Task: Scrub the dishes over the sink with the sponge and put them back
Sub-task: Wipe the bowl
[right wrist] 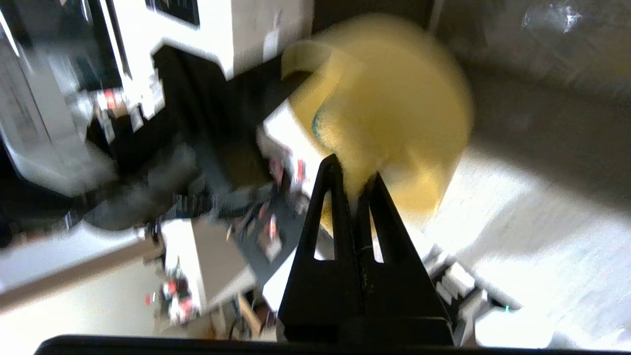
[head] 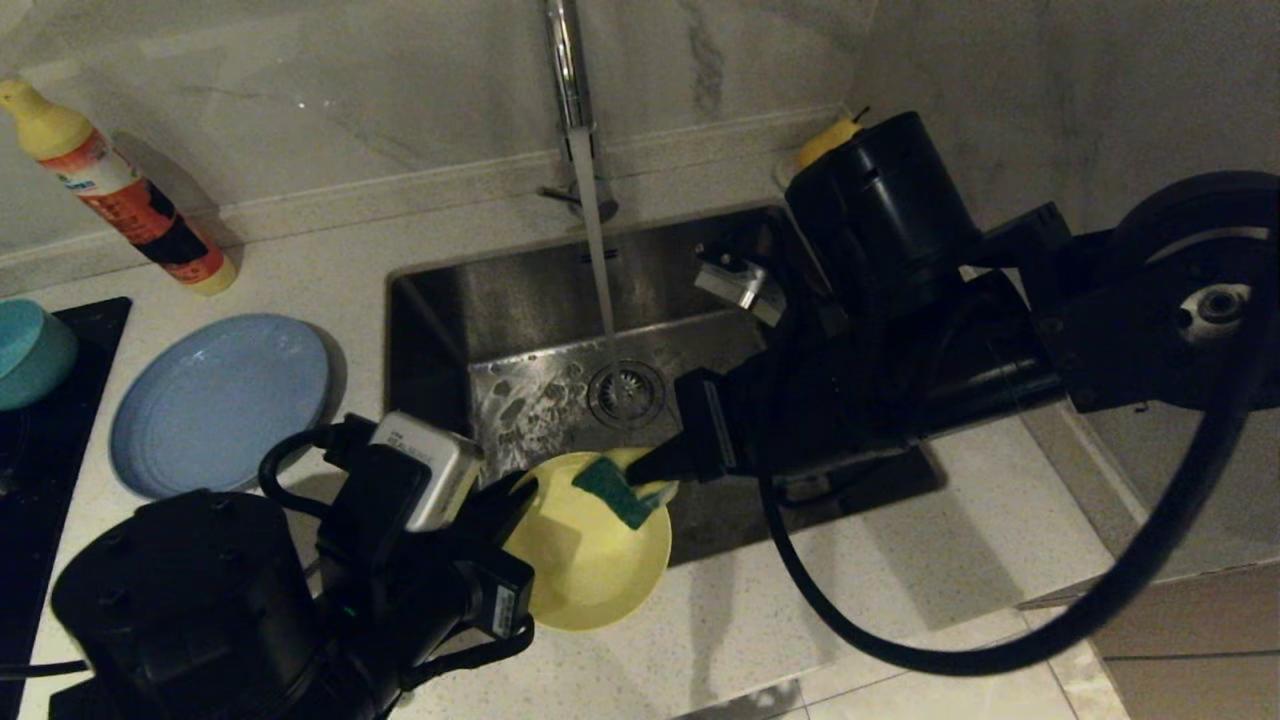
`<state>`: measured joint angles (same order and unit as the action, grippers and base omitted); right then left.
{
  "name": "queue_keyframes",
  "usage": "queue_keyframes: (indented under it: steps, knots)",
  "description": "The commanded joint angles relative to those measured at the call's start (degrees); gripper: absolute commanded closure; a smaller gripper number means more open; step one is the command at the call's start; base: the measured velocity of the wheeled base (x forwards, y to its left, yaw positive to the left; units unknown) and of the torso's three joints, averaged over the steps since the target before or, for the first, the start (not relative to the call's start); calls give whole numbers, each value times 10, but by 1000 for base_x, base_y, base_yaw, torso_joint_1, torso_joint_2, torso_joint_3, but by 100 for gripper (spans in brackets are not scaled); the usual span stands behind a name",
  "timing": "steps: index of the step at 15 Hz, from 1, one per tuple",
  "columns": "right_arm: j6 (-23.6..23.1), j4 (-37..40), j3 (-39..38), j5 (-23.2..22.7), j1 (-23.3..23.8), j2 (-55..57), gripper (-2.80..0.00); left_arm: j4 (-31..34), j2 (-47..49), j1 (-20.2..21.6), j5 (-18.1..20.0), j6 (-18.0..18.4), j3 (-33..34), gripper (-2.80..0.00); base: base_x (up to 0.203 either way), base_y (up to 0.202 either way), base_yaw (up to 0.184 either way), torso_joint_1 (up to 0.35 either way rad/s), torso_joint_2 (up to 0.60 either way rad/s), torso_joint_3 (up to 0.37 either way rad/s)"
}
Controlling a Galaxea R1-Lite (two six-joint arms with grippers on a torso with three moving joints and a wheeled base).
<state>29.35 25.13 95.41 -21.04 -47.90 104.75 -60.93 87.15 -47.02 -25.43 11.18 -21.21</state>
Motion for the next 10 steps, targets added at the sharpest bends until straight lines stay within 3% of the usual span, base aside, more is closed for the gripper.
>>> queue_keyframes:
  steps: [1, 4, 10]
  knots:
    - [2, 6, -9, -3, -13, -13, 0, -14, 0, 0, -4, -1, 1, 0, 0, 0, 0, 0, 0, 0]
    - [4, 3, -43, -3, -40, -6, 0, -22, -4, 1, -6, -2, -7, 0, 0, 0, 0, 0, 0, 0]
    - [3, -2, -58, -4, -42, 31, 0, -22, -9, 1, -4, -4, -8, 0, 0, 0, 0, 0, 0, 0]
